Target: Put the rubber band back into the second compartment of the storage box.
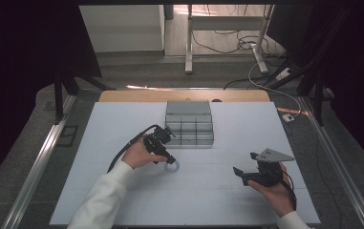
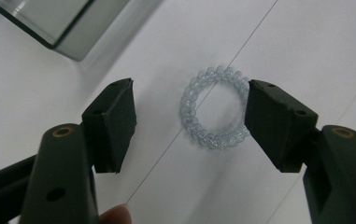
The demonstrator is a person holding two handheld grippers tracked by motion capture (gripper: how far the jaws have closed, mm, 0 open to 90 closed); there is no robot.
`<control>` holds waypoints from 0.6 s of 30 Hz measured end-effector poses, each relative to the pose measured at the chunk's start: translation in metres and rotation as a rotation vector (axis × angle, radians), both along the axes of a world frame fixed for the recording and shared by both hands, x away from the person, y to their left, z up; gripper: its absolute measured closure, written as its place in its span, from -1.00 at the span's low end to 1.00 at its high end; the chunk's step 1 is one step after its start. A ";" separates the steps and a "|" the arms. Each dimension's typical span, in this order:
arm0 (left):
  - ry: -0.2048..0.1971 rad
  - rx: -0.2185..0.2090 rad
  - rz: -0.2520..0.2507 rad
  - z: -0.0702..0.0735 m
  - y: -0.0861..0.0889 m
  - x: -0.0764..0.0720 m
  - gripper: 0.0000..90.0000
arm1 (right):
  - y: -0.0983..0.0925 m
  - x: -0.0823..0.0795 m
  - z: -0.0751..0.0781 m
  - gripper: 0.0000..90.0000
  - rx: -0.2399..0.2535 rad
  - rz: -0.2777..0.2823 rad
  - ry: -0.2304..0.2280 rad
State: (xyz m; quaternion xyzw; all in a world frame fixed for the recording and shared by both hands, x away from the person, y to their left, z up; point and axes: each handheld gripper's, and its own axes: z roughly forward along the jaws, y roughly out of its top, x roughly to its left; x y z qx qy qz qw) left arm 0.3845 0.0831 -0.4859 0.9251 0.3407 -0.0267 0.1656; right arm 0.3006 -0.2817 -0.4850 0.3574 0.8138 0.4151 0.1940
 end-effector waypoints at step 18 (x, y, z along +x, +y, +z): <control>-0.016 0.070 -0.002 -0.019 -0.008 -0.003 -0.23 | 0.001 0.000 0.000 -0.72 -0.006 0.001 0.000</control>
